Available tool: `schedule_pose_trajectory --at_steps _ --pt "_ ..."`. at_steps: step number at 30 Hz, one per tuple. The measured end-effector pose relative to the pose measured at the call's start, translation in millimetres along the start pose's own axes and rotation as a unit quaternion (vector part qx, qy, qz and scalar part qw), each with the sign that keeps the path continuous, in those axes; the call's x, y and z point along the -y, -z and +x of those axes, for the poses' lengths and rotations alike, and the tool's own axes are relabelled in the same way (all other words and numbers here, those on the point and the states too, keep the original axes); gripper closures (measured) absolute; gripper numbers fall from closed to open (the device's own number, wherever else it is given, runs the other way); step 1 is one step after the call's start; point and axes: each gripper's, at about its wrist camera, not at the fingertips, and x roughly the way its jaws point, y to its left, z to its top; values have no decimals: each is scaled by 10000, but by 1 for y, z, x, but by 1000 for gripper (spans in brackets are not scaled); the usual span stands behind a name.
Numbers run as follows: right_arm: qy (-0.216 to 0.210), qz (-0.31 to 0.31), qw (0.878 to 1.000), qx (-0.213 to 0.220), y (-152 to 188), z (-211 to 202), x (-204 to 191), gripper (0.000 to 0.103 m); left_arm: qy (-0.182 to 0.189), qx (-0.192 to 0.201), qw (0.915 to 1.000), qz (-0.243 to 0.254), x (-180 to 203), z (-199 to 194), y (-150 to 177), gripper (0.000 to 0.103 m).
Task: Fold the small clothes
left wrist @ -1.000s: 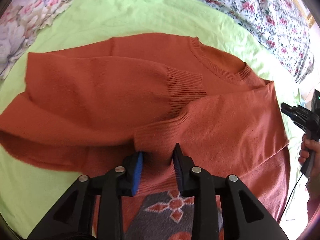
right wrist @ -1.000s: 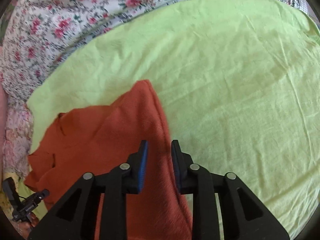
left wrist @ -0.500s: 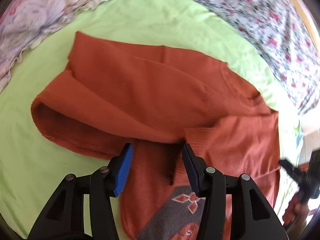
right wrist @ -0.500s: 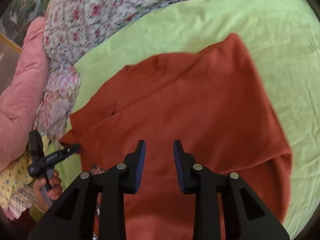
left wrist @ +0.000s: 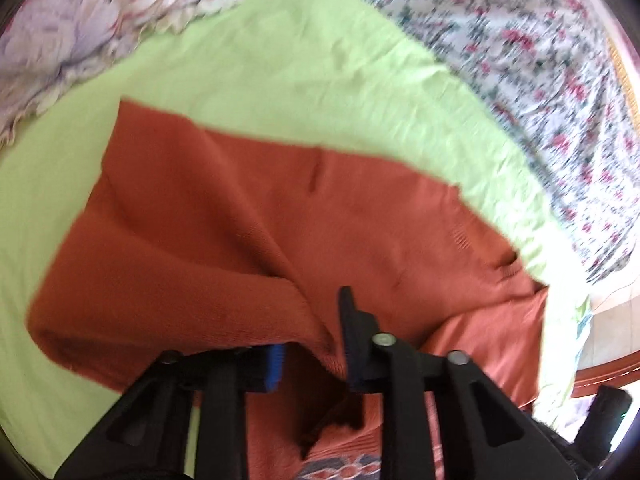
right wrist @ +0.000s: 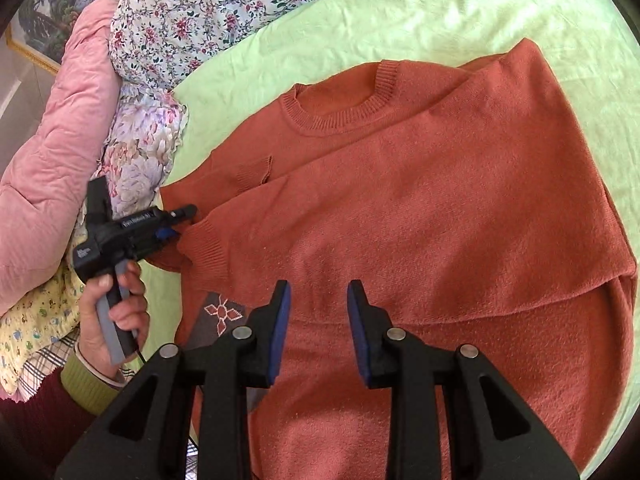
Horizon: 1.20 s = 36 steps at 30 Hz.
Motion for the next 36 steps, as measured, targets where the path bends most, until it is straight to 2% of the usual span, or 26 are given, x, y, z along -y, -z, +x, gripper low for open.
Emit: schedule_pose_trajectory --at_steps 2,5,10,12,16,19,23,27,30,32,36 --pt "8 30 10000 20 -2 0 2 72 170 179 9997 14 9 -11 -6 92" --pt "-11 86 9999 57 -3 -3 6 72 620 477 9969 46 31 -33 -13 96" --pt "-21 138 9998 145 -5 -11 11 72 1499 833 9850 219 81 -65 -11 96" --pt "-22 183 9996 193 -5 -14 14 72 1883 806 9785 237 101 -69 -4 96" --pt "61 363 9989 286 -2 -19 28 72 2380 534 9694 276 135 -60 15 96" --pt "94 506 9982 312 1 -21 37 72 2150 168 9748 571 157 -33 38 96" --pt "101 544 9980 292 5 -17 41 72 1710 -296 9801 966 164 1 64 87" --pt "80 478 9987 171 9 -6 36 72 1577 -747 9783 1119 145 14 87 67" --pt "59 342 9994 96 11 3 28 72 1349 -792 9792 1289 124 3 99 58" --pt "64 243 9997 60 11 10 22 72 1171 -776 9812 1325 104 -8 104 57" --pt "70 -48 10000 1 9 29 6 72 519 -518 9887 1307 57 -32 104 54"
